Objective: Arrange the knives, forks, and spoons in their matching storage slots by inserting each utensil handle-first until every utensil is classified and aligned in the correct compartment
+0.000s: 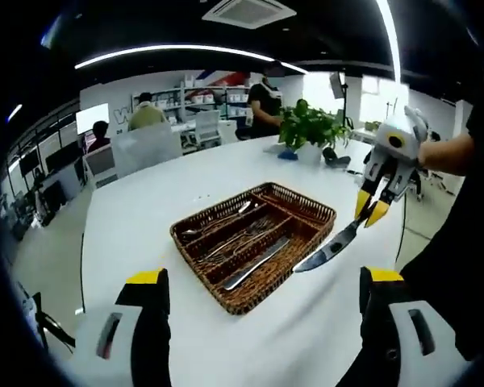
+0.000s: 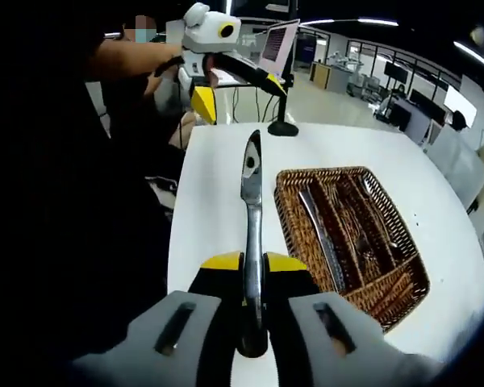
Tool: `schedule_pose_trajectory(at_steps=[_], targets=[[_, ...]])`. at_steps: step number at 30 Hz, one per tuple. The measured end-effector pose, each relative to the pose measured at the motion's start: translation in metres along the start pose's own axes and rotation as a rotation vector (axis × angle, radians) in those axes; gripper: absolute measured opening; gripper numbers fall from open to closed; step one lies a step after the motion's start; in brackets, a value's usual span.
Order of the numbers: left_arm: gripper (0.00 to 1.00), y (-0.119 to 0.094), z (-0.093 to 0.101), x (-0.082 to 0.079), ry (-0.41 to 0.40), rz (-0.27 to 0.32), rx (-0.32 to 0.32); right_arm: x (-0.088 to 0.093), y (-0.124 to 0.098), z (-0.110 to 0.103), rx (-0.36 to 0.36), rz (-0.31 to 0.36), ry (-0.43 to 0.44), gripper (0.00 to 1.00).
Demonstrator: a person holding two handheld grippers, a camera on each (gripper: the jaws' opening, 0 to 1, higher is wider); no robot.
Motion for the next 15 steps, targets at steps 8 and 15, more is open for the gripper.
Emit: schedule_pose_trajectory(at_steps=[8,15], targets=[[1.00,-0.029,-0.003,-0.008,0.007,0.008,-0.054,-0.009,-0.015,0.011,0.009,-0.022,-0.055,0.06],[1.00,-0.042,-0.008,-0.022,0.040,0.051,-0.072,-0.023,-0.028,0.018,0.004,-0.043,-0.097,0.06]])
Point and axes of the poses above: the point that each gripper's makers call its tool centre point, and the gripper's own axes: y roughly forward along the fingers, z roughly to its right, x roughly out of its underside, the point moved 7 cm from there along -y, roughly backward along the fingers, and after that the axes turned 15 degrees about -z, right-handed, at the moved point
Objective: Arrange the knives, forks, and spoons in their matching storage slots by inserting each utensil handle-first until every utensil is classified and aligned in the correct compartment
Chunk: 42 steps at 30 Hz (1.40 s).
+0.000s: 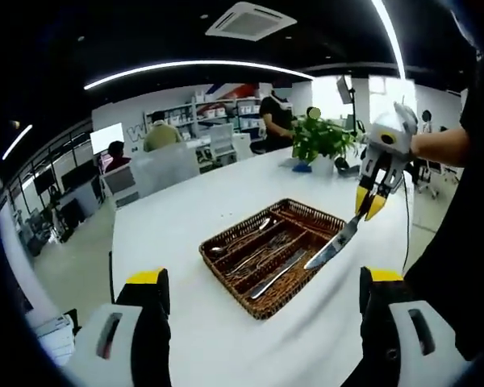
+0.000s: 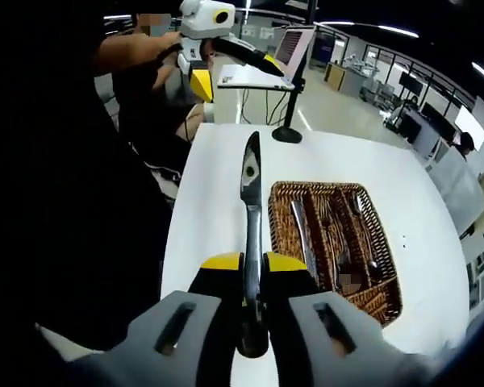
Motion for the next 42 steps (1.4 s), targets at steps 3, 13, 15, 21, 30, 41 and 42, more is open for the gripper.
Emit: schedule_pose_trajectory(at_steps=[3,13,15,21,30,41,42], targets=[[1.00,-0.001,-0.003,0.000,-0.006,0.008,-0.004,-0.006,-0.007,0.005,0.013,-0.002,-0.018,0.06],[1.00,0.004,-0.016,0.024,-0.052,0.019,-0.040,-0.014,-0.025,0.014,0.043,0.009,-0.013,0.06],[1.00,0.004,-0.015,0.022,-0.049,0.023,-0.046,-0.014,-0.026,0.014,0.049,0.005,-0.017,0.06],[1.00,0.002,-0.016,0.020,-0.014,0.009,-0.045,-0.012,-0.029,0.021,0.064,0.015,-0.009,0.06],[1.00,0.003,-0.019,0.016,0.014,0.001,-0.048,-0.012,-0.029,0.038,0.078,-0.002,-0.033,0.06],[1.00,-0.004,-0.013,0.009,0.010,0.020,-0.054,-0.019,-0.037,0.080,0.133,0.005,-0.049,0.06],[1.00,-0.006,-0.014,0.008,0.009,0.017,-0.064,-0.020,-0.037,0.082,0.132,0.006,-0.047,0.06]])
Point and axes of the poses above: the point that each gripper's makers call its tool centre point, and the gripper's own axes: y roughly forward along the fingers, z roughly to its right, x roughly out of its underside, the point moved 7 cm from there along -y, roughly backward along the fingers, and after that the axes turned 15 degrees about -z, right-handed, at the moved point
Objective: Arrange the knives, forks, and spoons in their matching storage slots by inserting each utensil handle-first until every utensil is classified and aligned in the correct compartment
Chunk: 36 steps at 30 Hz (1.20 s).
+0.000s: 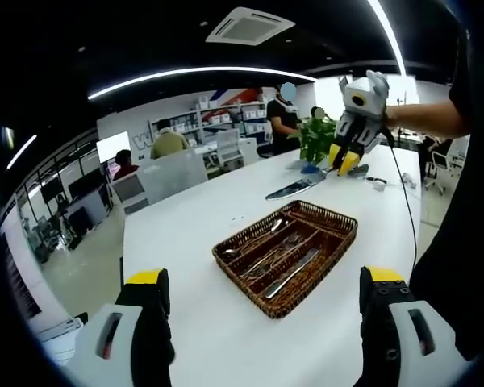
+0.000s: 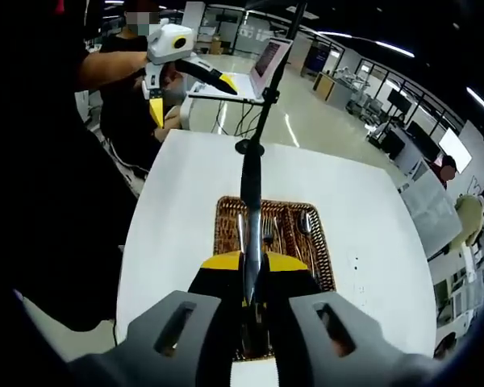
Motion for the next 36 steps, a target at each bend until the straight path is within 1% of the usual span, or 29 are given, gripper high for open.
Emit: schedule_pose_trajectory(at_steps=[2,5,10,14,16,18,23,27,31,36], targets=[[1.00,-0.002,0.000,-0.001,0.001,0.000,-0.003,-0.001,0.001,0.004,0.005,0.001,-0.005,0.06],[1.00,-0.007,0.001,-0.004,-0.011,0.018,0.004,-0.002,0.003,0.010,0.006,-0.001,-0.007,0.06],[1.00,-0.012,0.001,-0.003,-0.015,0.032,-0.009,-0.004,0.006,0.021,0.008,-0.013,-0.037,0.06],[0.99,-0.013,0.002,-0.001,-0.014,0.030,-0.010,-0.005,0.006,0.033,0.012,-0.005,-0.020,0.06],[0.99,-0.014,0.003,-0.001,-0.019,0.031,-0.010,-0.009,0.006,0.038,0.008,0.003,-0.012,0.06],[0.99,-0.014,0.003,-0.001,-0.011,0.030,-0.014,-0.012,0.005,0.041,0.015,-0.001,-0.028,0.06],[0.99,-0.013,0.006,-0.005,0.003,0.037,-0.007,-0.018,0.000,0.052,0.029,-0.016,-0.055,0.06],[0.99,-0.011,0.009,-0.005,0.009,0.036,-0.001,-0.018,-0.008,0.062,0.041,-0.015,-0.064,0.06],[0.99,-0.012,0.010,-0.005,0.014,0.037,0.000,-0.018,-0.009,0.066,0.035,-0.008,-0.052,0.06],[0.99,-0.015,0.013,-0.004,0.009,0.044,-0.002,-0.021,-0.007,0.067,0.034,-0.005,-0.048,0.06]])
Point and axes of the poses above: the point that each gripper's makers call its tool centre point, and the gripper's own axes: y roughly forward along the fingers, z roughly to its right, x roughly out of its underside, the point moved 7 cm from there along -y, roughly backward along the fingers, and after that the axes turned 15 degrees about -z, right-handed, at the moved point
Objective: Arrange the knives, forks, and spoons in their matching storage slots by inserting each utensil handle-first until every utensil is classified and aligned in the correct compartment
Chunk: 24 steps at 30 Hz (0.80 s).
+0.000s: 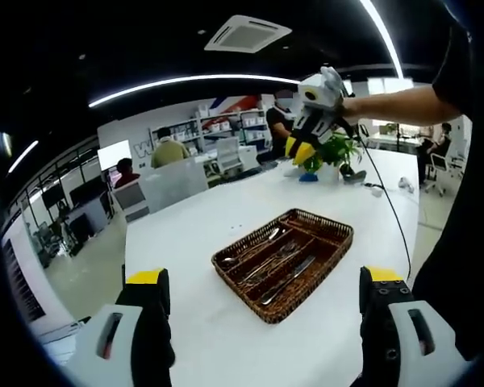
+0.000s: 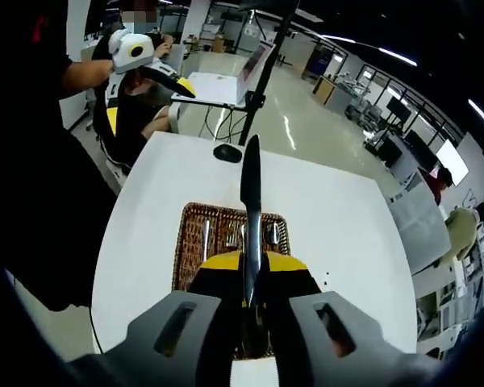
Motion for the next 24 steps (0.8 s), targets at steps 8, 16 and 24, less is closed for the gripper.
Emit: schedule_pose_trajectory(at_steps=[8,16,24], targets=[[0.99,-0.006,0.001,0.004,-0.012,-0.004,-0.012,-0.005,0.012,-0.005,0.013,0.004,-0.036,0.06],[0.99,-0.009,-0.005,0.005,-0.032,-0.002,-0.030,0.002,0.030,-0.012,0.004,0.008,-0.023,0.06],[0.99,-0.008,-0.008,0.003,-0.009,-0.015,-0.016,0.013,0.050,-0.024,-0.020,-0.006,0.003,0.06]])
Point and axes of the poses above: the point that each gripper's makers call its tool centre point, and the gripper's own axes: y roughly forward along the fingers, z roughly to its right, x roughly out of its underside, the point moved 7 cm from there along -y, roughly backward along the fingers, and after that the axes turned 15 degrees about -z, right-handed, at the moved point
